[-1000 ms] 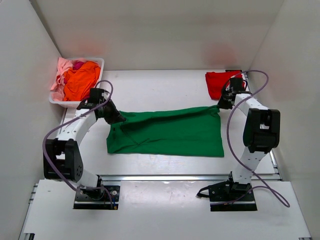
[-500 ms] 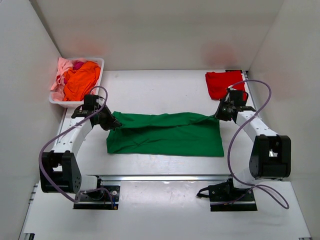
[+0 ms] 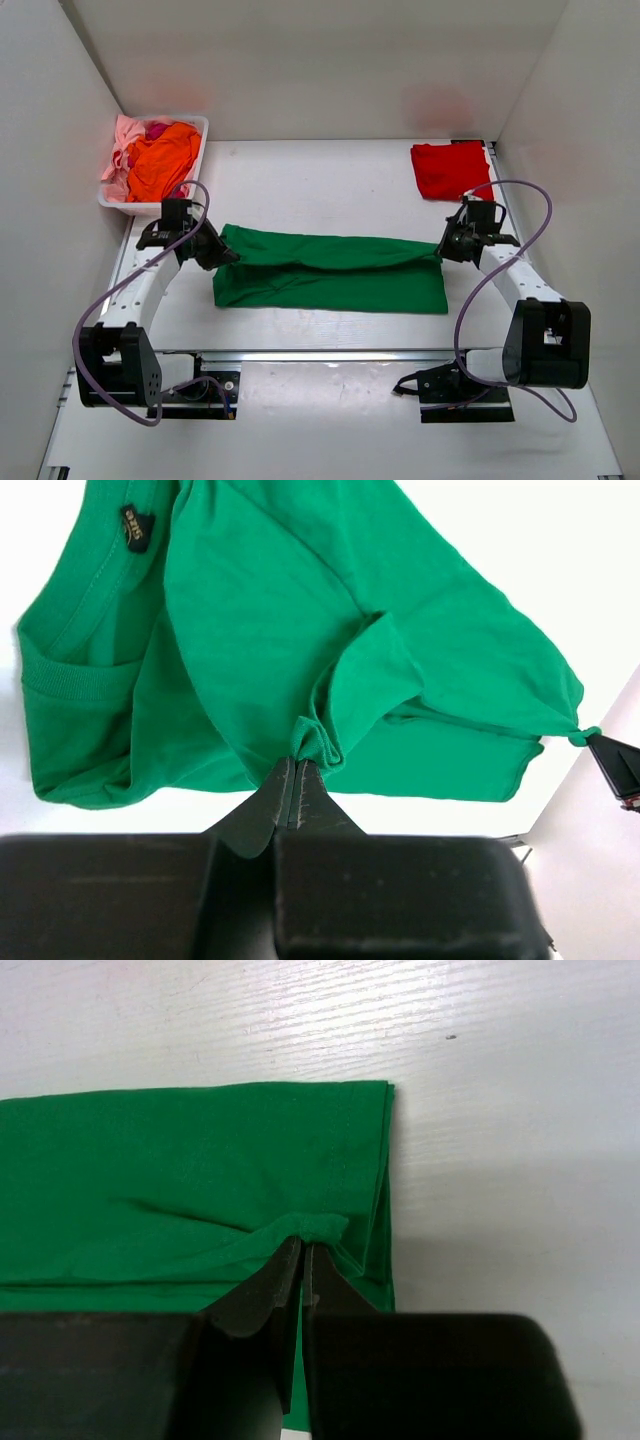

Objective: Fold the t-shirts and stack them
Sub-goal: Fold the other side of the tshirt into a rectangle

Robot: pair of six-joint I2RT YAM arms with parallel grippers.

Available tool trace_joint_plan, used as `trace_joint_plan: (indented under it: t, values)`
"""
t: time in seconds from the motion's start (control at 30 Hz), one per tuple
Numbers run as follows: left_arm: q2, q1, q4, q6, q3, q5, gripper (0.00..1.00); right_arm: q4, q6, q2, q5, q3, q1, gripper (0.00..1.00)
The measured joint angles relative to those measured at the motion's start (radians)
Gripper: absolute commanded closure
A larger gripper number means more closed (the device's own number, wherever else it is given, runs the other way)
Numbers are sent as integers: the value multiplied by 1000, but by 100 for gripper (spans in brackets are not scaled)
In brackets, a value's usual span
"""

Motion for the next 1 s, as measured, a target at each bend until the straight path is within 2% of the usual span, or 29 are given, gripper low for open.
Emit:
trace_joint_plan:
  t: [0.37, 0.47, 0.5, 0.53, 0.57, 0.63, 0.7, 0.9, 1.0]
  values:
    - [-79, 52, -24, -6, -114, -10, 100, 0, -9, -37, 0, -116, -2, 100]
    - [-79, 48, -18, -18, -151, -10, 100, 2, -8, -39, 1, -134, 3, 96]
    - [-79, 45, -14, -21, -161, -11, 100, 7, -10, -40, 1, -138, 3, 89]
    - [-79, 43, -9, -24, -169, -11, 93, 13, -10, -42, 2, -144, 3, 85]
    - [-79, 42, 0, -26, -177, -10, 90, 19, -10, -42, 3, -149, 5, 75]
    - [-79, 38, 10, -34, -188, -7, 89, 23, -5, -42, 10, -154, 5, 55]
    - [-79, 36, 15, -37, -191, -6, 88, 26, -6, -42, 26, -154, 5, 47]
    - [-79, 35, -8, -26, -143, -29, 77, 16, -8, -19, 116, -88, -6, 46]
    - [-79, 35, -14, -19, -77, -48, 75, 25, -8, 1, 138, -43, -13, 45]
